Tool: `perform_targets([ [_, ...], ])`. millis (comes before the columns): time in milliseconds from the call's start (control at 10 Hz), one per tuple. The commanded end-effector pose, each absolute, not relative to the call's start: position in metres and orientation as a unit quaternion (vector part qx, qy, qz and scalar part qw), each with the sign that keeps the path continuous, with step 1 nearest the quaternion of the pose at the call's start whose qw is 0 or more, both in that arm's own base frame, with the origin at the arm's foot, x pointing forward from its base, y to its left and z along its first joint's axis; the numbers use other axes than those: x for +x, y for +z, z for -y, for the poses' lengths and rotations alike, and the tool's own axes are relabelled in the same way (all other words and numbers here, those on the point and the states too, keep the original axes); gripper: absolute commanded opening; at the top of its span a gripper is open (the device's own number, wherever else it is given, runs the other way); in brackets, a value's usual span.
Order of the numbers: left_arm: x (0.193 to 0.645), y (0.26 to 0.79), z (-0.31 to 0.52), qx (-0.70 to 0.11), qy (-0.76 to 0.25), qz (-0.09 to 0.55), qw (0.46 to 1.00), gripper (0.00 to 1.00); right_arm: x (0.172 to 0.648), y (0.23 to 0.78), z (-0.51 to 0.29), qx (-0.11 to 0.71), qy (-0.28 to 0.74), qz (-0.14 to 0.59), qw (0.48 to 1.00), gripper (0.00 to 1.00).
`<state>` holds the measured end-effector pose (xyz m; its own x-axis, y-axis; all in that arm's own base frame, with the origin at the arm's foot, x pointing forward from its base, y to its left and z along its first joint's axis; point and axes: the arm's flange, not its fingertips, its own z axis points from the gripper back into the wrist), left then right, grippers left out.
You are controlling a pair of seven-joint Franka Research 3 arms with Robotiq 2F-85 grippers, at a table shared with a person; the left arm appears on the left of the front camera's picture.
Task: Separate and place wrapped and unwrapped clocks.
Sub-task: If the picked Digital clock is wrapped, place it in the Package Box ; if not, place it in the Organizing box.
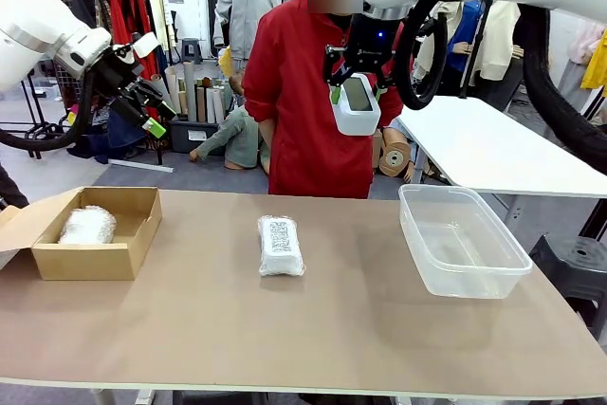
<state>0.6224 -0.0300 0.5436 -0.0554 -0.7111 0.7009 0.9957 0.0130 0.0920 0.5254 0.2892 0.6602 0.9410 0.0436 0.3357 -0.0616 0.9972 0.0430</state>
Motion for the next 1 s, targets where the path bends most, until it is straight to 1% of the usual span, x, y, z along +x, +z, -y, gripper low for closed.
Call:
perform_targets([
  [0, 0.622, 0.545, 0.029, -0.236, -0.661, 0.301, 0.646, 1.00, 0.524, 0.664, -0.288, 0.027, 0.026, 0.173, 0.984, 0.00],
  [500, 0.622, 0.545, 0.029, -0.236, -0.661, 0.301, 0.646, 1.00, 0.525, 0.660, -0.289, 0.026, 0.027, 0.170, 0.985, 0.00],
  [600, 0.622, 0.545, 0.029, -0.236, -0.661, 0.301, 0.646, 1.00, 0.522, 0.663, -0.278, 0.022, 0.036, 0.169, 0.985, 0.00],
  [700, 0.622, 0.545, 0.029, -0.236, -0.661, 0.301, 0.646, 1.00, 0.525, 0.668, -0.263, 0.008, 0.025, 0.179, 0.984, 0.00],
  [900, 0.622, 0.545, 0.029, -0.236, -0.661, 0.301, 0.646, 1.00, 0.524, 0.677, -0.233, 0.009, 0.022, 0.180, 0.983, 0.00],
])
